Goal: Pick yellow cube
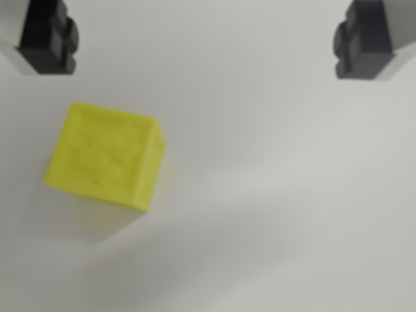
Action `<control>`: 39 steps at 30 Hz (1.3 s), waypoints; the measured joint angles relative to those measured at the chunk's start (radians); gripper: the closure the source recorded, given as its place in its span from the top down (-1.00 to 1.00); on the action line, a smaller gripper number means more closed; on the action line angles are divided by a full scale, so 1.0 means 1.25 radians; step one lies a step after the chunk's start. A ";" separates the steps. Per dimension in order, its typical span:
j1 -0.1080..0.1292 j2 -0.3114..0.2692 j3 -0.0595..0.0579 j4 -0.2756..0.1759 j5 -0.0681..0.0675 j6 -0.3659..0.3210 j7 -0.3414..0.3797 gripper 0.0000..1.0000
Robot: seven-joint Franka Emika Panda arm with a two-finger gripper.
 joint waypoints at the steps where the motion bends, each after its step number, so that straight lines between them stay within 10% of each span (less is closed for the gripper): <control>1: -0.003 0.004 0.000 -0.001 0.001 0.004 0.001 1.00; 39: -0.084 0.163 0.001 0.003 0.048 0.144 0.012 1.00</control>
